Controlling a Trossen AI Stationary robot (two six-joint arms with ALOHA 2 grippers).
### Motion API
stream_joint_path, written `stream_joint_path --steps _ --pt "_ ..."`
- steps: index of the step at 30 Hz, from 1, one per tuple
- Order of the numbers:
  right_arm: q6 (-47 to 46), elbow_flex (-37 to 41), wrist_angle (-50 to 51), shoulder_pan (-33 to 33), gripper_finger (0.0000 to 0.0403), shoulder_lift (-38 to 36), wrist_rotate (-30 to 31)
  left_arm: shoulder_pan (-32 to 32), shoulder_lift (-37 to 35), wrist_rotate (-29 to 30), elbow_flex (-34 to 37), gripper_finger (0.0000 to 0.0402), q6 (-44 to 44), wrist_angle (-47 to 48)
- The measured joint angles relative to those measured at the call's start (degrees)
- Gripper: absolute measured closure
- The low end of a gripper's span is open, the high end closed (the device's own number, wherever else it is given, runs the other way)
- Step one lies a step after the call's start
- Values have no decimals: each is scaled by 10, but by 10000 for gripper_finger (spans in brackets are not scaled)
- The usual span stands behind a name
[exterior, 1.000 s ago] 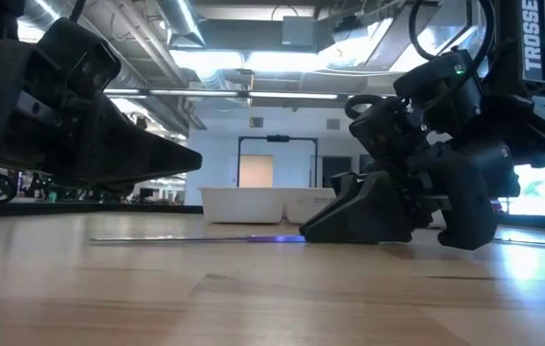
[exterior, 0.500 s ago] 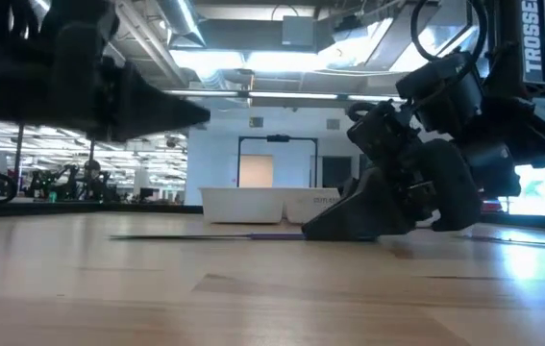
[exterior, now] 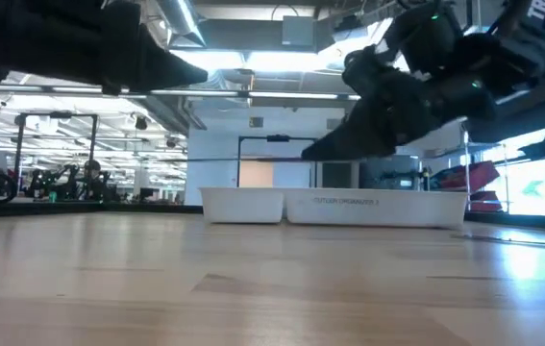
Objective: Sort silverware
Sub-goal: Put the blue table knife into the tray organizer
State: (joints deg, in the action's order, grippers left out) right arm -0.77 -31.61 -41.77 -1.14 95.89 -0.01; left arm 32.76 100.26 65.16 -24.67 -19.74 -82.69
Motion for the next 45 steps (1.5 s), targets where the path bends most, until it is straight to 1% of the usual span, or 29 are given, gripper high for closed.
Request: stream_joint_path --steps 4,7,9,12,13,14,17,20,23,27,32,36,41,43,45 --pt "46 -12 30 81 364 -49 -26 -21 -1 -47 0 402 20 10" --pt "82 -34 79 159 364 -65 -54 -48 -1 -109 0 402 49 38" --pt "110 -58 114 213 364 -66 -78 -72 -1 -183 0 402 78 60" --pt "158 -109 192 288 364 -58 -104 -120 -1 -335 0 402 106 73" --pt "172 -127 221 309 364 -53 -114 -134 -1 -370 0 402 108 73" --pt "190 -144 249 329 364 -46 -130 -148 -1 -395 0 402 106 75" --pt "243 -196 307 376 364 -24 -167 -183 -1 -433 5 402 91 67" --pt "278 -237 325 410 364 3 -184 -213 -1 -486 19 402 105 60" --pt "293 -276 335 437 364 41 -235 -227 -1 -502 40 402 126 53" --pt "328 -334 379 451 364 92 -241 -234 -1 -503 60 402 126 46" --pt "374 -401 442 455 364 144 -241 -235 -1 -500 73 402 129 35" --pt "392 -433 467 454 364 177 -221 -234 -1 -500 75 402 131 36" --pt "416 -449 495 453 363 191 -195 -235 -1 -499 75 402 129 40" --pt "413 -449 513 453 349 192 -188 -234 -1 -500 75 402 128 40" --pt "415 -448 526 454 324 191 -176 -234 -1 -499 75 402 129 40"
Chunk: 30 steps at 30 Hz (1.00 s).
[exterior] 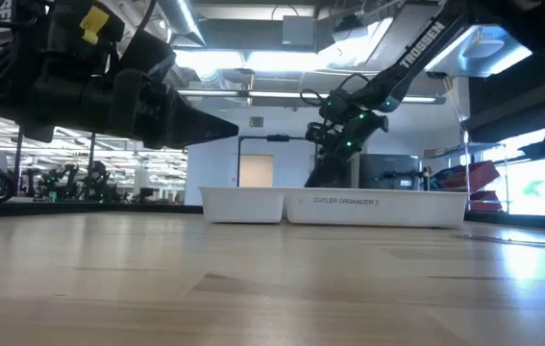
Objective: Sort silverware
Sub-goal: Put the blue table knife into the tray organizer
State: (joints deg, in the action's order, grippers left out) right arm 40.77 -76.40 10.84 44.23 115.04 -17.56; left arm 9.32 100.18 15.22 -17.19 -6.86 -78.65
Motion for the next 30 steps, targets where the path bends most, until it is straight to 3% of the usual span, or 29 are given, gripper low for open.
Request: stream_joint_path --steps 8,13,17,24,30 --pt "-20 -4 12 -17 216 -55 70 3 0 2 0 402 0 -2" --pt "-79 -4 154 -78 188 -147 80 21 0 34 -2 402 -6 1" --pt "-128 57 228 -186 190 -215 134 41 0 65 -2 402 -7 2" --pt "-385 233 193 -418 203 -359 206 68 0 94 -2 402 -6 1" --pt "-668 429 0 -638 217 -486 428 84 0 96 -2 402 1 2"
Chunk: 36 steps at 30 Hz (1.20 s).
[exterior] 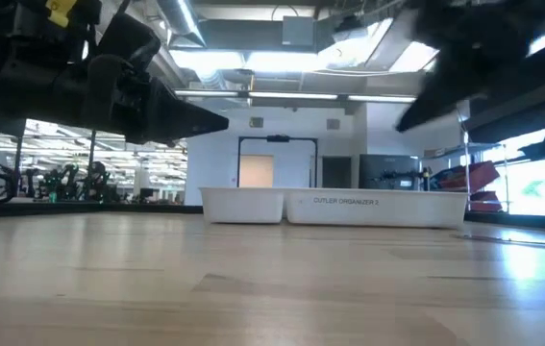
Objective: Sort silverware
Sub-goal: Put the blue table knife into the tray organizer
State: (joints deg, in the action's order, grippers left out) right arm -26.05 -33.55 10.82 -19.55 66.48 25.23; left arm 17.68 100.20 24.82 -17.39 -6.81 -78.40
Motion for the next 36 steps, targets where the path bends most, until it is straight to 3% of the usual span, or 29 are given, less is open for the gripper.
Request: stream_joint_path --steps 2,5,10,14,18,25,29,36 --pt "-72 46 -84 -64 220 -13 35 3 0 0 0 402 2 7" --pt "-148 84 -122 -116 221 -6 8 4 0 0 0 402 8 13" --pt "-254 82 47 -132 229 19 -45 4 0 0 0 402 8 14" --pt "-305 74 154 -142 269 28 -67 4 0 -2 -1 402 17 22" --pt "-294 74 149 -137 310 28 -103 4 0 -1 -1 402 25 35" --pt "-261 74 132 -127 360 33 -92 1 0 -1 -1 402 25 44" --pt "-220 74 116 -101 395 55 -116 1 0 -1 -1 402 26 45" --pt "-172 72 50 -67 401 105 -128 1 0 -1 -1 402 27 46"
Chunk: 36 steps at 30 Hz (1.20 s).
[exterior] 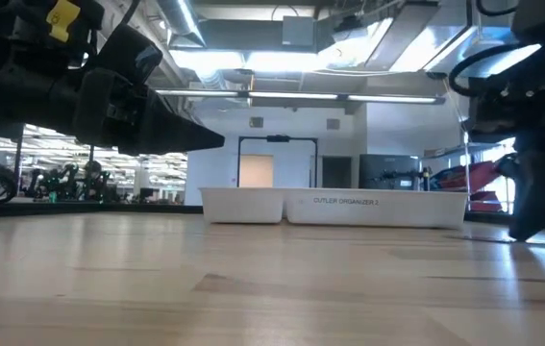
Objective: Sort silverware
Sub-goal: Put the blue table knife into the tray organizer
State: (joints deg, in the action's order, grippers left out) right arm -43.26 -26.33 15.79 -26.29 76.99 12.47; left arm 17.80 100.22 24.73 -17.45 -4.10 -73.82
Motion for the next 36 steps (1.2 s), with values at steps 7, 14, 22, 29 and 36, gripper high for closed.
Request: stream_joint_path --steps 7,14,22,29,36 --pt "28 -1 -39 21 402 23 -4 0 0 0 0 402 0 7" --pt "97 2 -124 81 403 28 -10 -6 0 0 0 402 -2 13" --pt "215 -40 -257 169 403 120 -74 -14 0 0 0 402 -2 12" --pt "290 -206 -83 109 403 139 75 -9 0 -1 0 402 9 12" --pt "87 -240 143 94 403 139 92 -9 0 -1 0 402 12 14"
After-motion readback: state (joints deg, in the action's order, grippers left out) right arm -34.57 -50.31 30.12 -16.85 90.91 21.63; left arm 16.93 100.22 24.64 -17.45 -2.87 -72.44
